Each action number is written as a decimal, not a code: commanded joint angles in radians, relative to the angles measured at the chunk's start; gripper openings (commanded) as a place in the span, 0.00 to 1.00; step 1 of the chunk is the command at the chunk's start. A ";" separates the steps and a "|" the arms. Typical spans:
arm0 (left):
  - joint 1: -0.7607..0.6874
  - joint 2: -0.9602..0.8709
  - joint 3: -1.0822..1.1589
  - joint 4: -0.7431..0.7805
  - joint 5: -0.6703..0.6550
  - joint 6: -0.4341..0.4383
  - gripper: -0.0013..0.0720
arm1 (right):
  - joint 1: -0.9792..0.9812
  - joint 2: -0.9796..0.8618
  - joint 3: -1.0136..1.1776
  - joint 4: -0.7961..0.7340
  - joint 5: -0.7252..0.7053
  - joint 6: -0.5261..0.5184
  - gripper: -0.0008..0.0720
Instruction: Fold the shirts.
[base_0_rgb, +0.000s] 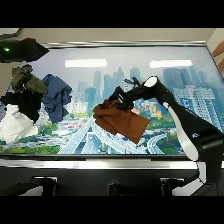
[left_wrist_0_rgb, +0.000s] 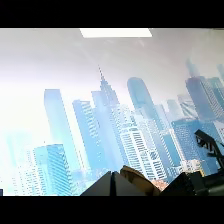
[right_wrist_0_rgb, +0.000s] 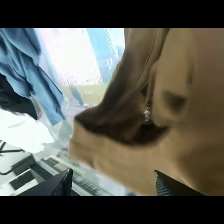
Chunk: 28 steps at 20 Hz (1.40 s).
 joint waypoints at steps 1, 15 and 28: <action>0.009 0.024 0.000 0.014 -0.015 0.029 0.05 | -0.148 0.097 0.000 -0.215 0.187 -0.036 0.88; -0.027 0.019 0.000 0.012 -0.020 0.026 0.06 | -0.184 0.423 -0.817 -0.105 -0.310 -0.090 0.78; -0.030 0.019 0.000 0.013 -0.020 0.027 0.06 | -0.621 0.423 0.064 -0.209 0.129 -0.047 0.06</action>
